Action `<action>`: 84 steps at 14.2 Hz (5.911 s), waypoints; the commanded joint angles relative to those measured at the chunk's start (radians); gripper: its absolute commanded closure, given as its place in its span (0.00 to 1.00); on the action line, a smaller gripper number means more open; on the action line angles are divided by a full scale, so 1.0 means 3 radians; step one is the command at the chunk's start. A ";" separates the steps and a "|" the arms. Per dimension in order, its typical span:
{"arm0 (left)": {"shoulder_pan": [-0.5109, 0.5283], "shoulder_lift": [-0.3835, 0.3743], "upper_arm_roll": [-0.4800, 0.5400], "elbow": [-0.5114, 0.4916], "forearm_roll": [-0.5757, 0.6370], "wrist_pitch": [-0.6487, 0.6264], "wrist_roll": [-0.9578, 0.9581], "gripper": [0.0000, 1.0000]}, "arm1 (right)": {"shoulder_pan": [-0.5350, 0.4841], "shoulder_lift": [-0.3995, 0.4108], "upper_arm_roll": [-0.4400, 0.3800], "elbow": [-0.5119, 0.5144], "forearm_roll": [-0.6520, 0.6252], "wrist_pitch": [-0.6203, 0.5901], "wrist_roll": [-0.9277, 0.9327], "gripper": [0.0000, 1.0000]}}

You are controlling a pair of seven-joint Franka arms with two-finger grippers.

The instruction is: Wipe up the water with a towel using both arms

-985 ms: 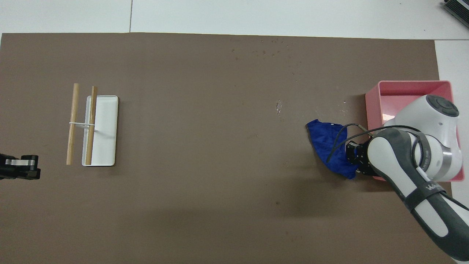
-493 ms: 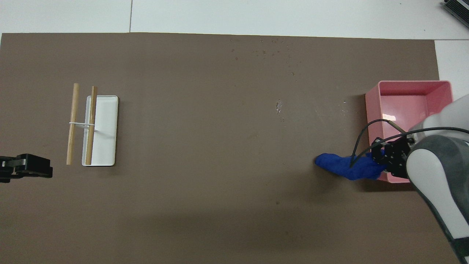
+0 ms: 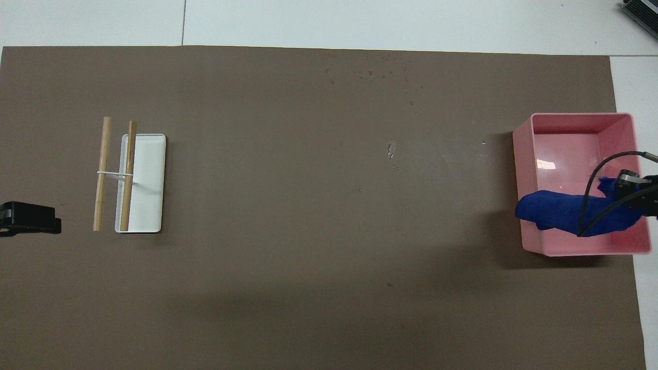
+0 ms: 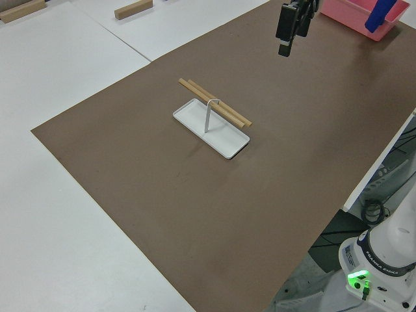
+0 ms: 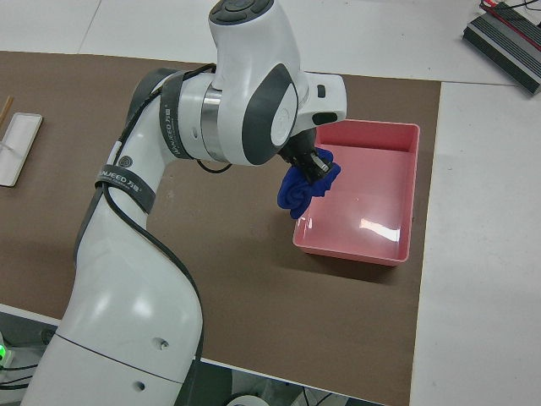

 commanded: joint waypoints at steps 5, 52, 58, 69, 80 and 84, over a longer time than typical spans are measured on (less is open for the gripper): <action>-0.0515 0.0238 0.0166 -0.0024 0.0073 0.0658 -0.0001 0.00 | -0.0425 0.0161 0.0035 -0.0392 -0.0152 0.0958 -0.0804 1.00; -0.0914 0.0678 0.0519 0.0415 0.0257 0.0132 -0.0011 0.00 | 0.0572 0.0392 0.0133 0.1161 0.0385 -0.0574 -0.0487 0.00; -0.0914 0.0673 0.0514 0.0420 0.0262 0.0147 0.0009 0.00 | 0.0583 0.0177 -0.0113 0.0829 0.0492 -0.0589 -0.0727 0.00; -0.0914 0.0663 0.0514 0.0405 0.0257 0.0203 0.0009 0.00 | 0.0429 0.0197 0.0137 0.0849 0.0682 -0.0395 -0.0696 0.00; -0.0899 0.0668 0.0514 0.0410 0.0257 0.0219 0.0014 0.00 | 0.0450 0.0156 0.0137 0.0757 0.0564 -0.0395 -0.0717 0.01; -0.0874 0.0668 0.0514 0.0410 0.0257 0.0249 0.0014 0.00 | 0.0455 0.0156 0.0137 0.0741 0.0554 -0.0390 -0.0712 0.01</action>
